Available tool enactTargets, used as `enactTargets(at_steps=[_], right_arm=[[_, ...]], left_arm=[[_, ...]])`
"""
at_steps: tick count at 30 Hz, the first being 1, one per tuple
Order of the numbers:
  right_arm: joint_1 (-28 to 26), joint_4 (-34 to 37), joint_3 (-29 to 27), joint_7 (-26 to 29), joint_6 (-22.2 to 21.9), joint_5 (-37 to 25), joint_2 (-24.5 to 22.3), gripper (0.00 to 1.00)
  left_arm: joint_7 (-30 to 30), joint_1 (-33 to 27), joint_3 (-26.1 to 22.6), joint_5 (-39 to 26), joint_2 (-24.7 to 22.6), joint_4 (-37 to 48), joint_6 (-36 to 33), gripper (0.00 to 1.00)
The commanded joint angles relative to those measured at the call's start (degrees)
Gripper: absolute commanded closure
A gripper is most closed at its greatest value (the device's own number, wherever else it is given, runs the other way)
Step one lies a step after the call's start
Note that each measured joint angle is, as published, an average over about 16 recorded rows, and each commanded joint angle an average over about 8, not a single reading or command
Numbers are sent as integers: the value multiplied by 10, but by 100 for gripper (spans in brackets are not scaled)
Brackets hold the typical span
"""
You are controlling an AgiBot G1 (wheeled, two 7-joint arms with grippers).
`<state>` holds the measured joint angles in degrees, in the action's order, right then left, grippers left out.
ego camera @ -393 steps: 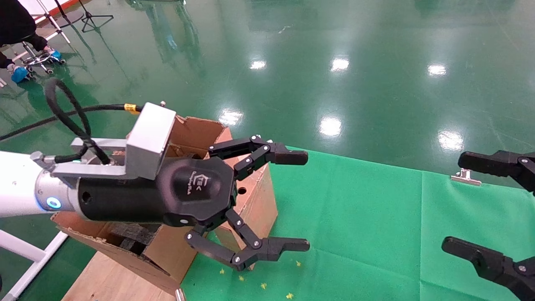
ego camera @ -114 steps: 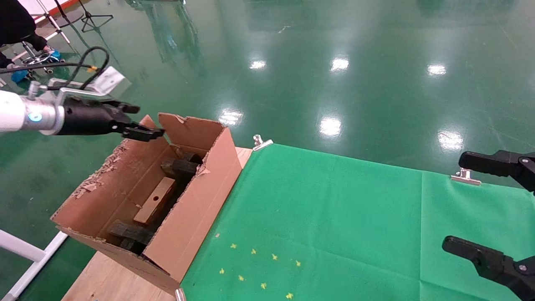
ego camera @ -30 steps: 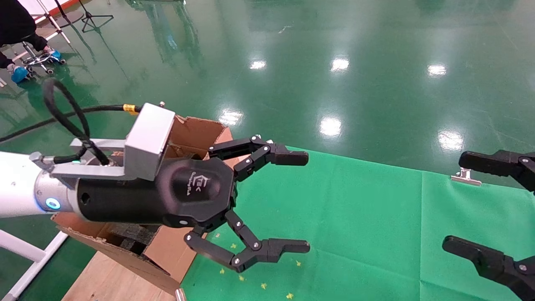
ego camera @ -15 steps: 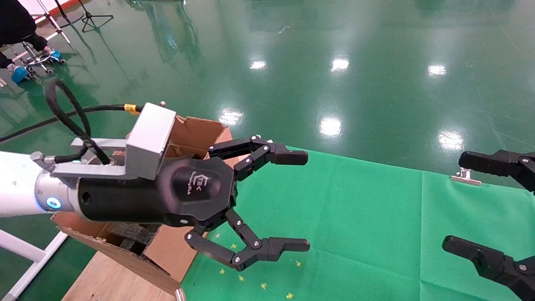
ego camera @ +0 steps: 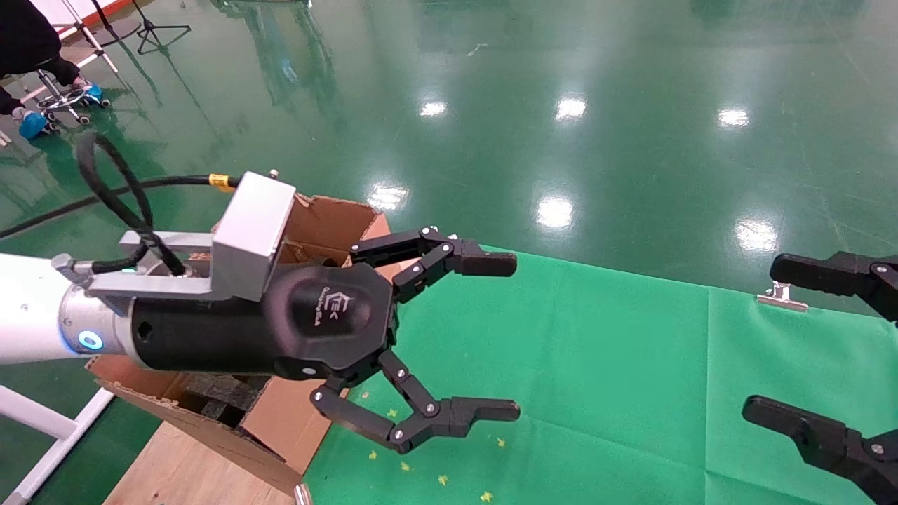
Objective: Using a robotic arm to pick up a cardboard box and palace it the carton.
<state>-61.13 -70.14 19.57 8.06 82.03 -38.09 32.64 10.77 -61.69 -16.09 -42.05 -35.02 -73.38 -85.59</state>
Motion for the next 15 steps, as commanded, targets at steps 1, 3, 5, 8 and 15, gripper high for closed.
enactTargets(at_steps=[1, 3, 5, 8, 15], right_arm=[[0, 0, 0, 0, 0, 0, 0, 0], [0, 0, 0, 0, 0, 0, 0, 0], [0, 0, 0, 0, 0, 0, 0, 0], [0, 0, 0, 0, 0, 0, 0, 0], [0, 0, 0, 0, 0, 0, 0, 0]], left_arm=[[0, 0, 0, 0, 0, 0, 0, 0], [0, 0, 0, 0, 0, 0, 0, 0], [0, 0, 0, 0, 0, 0, 0, 0], [0, 0, 0, 0, 0, 0, 0, 0], [0, 0, 0, -1, 0, 0, 0, 0]])
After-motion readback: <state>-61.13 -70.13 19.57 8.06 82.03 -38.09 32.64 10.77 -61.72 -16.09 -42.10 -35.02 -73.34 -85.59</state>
